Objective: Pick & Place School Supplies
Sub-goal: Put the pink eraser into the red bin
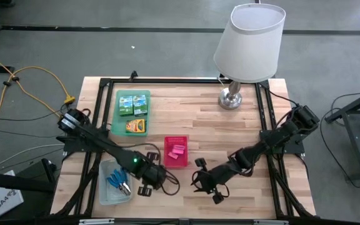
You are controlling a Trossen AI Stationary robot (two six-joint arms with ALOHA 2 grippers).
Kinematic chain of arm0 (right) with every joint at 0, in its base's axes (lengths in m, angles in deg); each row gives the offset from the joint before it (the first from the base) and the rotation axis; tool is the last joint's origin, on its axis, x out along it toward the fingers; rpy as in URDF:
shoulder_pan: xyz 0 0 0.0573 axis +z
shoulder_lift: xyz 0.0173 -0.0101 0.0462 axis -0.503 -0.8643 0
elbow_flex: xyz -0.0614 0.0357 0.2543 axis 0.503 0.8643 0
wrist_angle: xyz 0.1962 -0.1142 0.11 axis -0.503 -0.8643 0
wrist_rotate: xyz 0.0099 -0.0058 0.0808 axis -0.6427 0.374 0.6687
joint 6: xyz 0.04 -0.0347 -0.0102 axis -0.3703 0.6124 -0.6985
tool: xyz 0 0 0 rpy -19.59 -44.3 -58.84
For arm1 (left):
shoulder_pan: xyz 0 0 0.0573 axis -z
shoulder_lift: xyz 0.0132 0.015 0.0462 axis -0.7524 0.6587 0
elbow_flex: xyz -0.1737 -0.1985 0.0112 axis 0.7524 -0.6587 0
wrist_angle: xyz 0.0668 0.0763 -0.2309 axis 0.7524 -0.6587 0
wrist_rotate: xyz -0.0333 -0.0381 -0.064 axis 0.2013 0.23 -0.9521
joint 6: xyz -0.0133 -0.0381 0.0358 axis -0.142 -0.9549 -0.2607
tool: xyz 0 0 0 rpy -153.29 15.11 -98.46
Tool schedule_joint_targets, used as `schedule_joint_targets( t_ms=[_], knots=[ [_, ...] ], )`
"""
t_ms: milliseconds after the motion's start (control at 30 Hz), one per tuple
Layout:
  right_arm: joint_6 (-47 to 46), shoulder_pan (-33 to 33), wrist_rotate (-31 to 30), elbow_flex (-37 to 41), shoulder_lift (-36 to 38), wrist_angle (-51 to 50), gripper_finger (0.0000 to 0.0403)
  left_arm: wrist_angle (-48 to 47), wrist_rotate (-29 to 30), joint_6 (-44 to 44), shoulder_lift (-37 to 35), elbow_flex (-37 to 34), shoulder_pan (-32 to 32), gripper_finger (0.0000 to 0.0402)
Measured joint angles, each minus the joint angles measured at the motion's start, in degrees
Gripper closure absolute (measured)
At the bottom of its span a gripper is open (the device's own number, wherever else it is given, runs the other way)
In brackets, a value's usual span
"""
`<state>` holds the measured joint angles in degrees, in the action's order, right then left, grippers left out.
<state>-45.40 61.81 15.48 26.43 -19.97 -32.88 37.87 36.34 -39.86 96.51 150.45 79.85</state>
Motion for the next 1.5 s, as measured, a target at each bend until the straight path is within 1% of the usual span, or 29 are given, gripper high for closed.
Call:
schedule_joint_targets(
  t_ms=[100, 300, 467, 700, 933, 1133, 1500],
  knots=[
    [0.0, 0.4, 0.0, 0.0, 0.0, -0.1, 0.0284, 0.1, 0.2, 3.2, -1.8, 0.2, -2.0, 0.0320],
    [0.0, 0.8, 0.0, 0.0, 0.0, -0.2, 0.0284, 1.1, 2.7, 11.3, -4.4, 0.7, -6.8, 0.0320],
    [0.0, 0.8, 0.0, 0.0, 0.0, -0.8, 0.0284, 4.3, 3.0, 18.0, -4.5, 0.7, -11.4, 0.0320],
    [0.0, 0.8, 0.2, 0.0, 0.0, -1.6, 0.0284, 9.4, 3.5, 23.5, -4.5, 0.7, -16.0, 0.0320],
    [-1.8, 0.8, 0.2, 0.0, 0.0, -3.0, 0.0284, 9.0, 3.0, 25.1, -1.1, 0.7, -18.6, 0.0320],
    [-3.0, 0.8, 0.2, 0.0, 0.0, -3.8, 0.0284, 9.3, 2.4, 26.6, 2.0, 0.7, -19.1, 0.0320],
    [-3.0, 0.8, 0.0, 0.0, 0.0, -3.7, 0.0284, 11.1, -3.6, 25.9, 3.1, 0.7, -17.9, 0.0320]
  ],
)
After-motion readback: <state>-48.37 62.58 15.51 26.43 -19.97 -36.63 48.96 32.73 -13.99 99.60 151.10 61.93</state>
